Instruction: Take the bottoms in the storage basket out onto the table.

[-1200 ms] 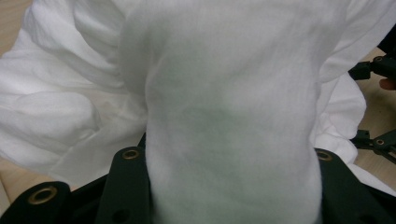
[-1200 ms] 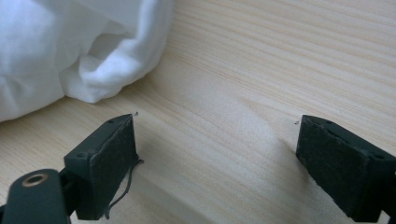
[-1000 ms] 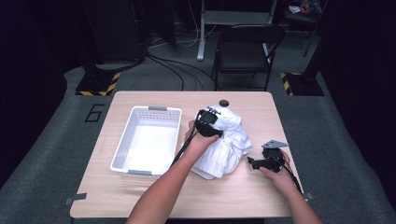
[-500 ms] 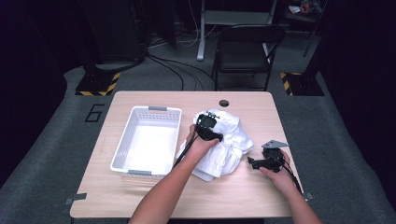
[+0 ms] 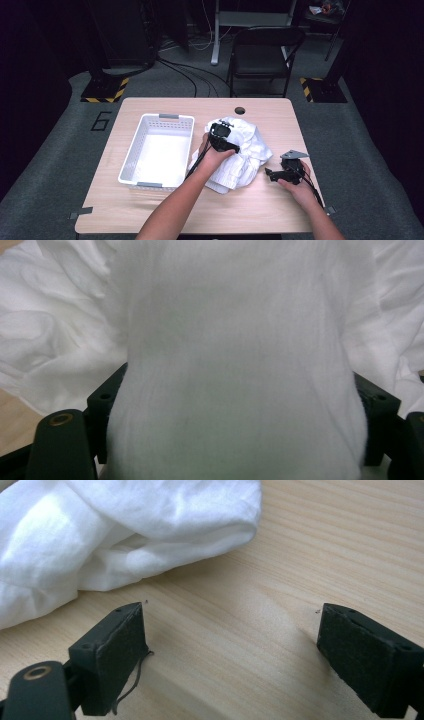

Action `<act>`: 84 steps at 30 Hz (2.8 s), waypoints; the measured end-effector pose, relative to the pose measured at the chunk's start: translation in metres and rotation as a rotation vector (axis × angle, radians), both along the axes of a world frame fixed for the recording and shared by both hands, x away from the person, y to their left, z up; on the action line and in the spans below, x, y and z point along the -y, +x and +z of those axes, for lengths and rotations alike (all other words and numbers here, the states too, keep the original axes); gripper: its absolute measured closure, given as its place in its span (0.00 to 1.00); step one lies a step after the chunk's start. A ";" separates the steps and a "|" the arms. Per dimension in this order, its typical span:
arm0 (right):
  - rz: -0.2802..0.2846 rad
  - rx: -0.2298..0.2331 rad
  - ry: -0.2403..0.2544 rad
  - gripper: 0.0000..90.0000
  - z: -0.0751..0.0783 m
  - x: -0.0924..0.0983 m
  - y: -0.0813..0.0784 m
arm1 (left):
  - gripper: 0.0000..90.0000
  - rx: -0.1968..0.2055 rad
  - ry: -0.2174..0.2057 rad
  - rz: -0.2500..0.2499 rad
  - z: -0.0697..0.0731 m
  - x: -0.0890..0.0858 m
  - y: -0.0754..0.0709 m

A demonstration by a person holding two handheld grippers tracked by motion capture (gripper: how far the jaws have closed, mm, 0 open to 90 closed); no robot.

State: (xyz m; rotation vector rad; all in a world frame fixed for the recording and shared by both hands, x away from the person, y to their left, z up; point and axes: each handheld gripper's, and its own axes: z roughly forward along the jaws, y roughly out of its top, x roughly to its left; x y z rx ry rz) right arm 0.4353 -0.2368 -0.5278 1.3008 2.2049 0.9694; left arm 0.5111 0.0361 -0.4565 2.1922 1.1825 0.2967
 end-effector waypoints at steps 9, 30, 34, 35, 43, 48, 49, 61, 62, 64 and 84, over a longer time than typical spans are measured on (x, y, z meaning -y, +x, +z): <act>-0.002 -0.003 0.002 0.13 0.000 0.000 0.000 | 0.19 0.037 -0.027 0.007 0.014 -0.004 -0.004; 0.000 -0.003 0.002 0.13 0.000 0.000 0.000 | 0.29 0.148 -0.116 -0.022 0.076 -0.040 -0.018; 0.001 -0.001 0.001 0.13 0.000 0.000 0.000 | 0.31 0.182 -0.116 -0.026 0.095 -0.054 -0.023; -0.001 -0.003 0.002 0.13 0.000 0.000 0.000 | 0.31 0.193 -0.123 -0.019 0.098 -0.057 -0.024; 0.001 -0.001 0.001 0.13 0.000 0.000 0.000 | 0.32 0.234 -0.119 -0.020 0.124 -0.081 -0.031; 0.000 -0.003 0.002 0.13 0.000 0.000 0.000 | 0.34 0.237 -0.109 -0.033 0.134 -0.092 -0.036; -0.001 -0.003 0.002 0.13 0.000 0.000 0.000 | 0.35 0.243 -0.109 -0.032 0.136 -0.094 -0.037; 0.000 -0.003 0.002 0.13 0.000 0.000 0.000 | 0.37 0.255 -0.110 -0.016 0.145 -0.124 -0.046; 0.000 -0.003 0.002 0.13 0.000 0.000 0.000 | 0.37 0.256 -0.110 -0.013 0.145 -0.126 -0.047; -0.001 -0.003 0.002 0.13 0.000 0.000 0.000 | 0.37 0.259 -0.111 -0.005 0.145 -0.131 -0.047; 0.001 -0.001 0.001 0.13 0.000 0.000 0.000 | 0.39 0.259 -0.146 0.083 0.126 -0.177 -0.057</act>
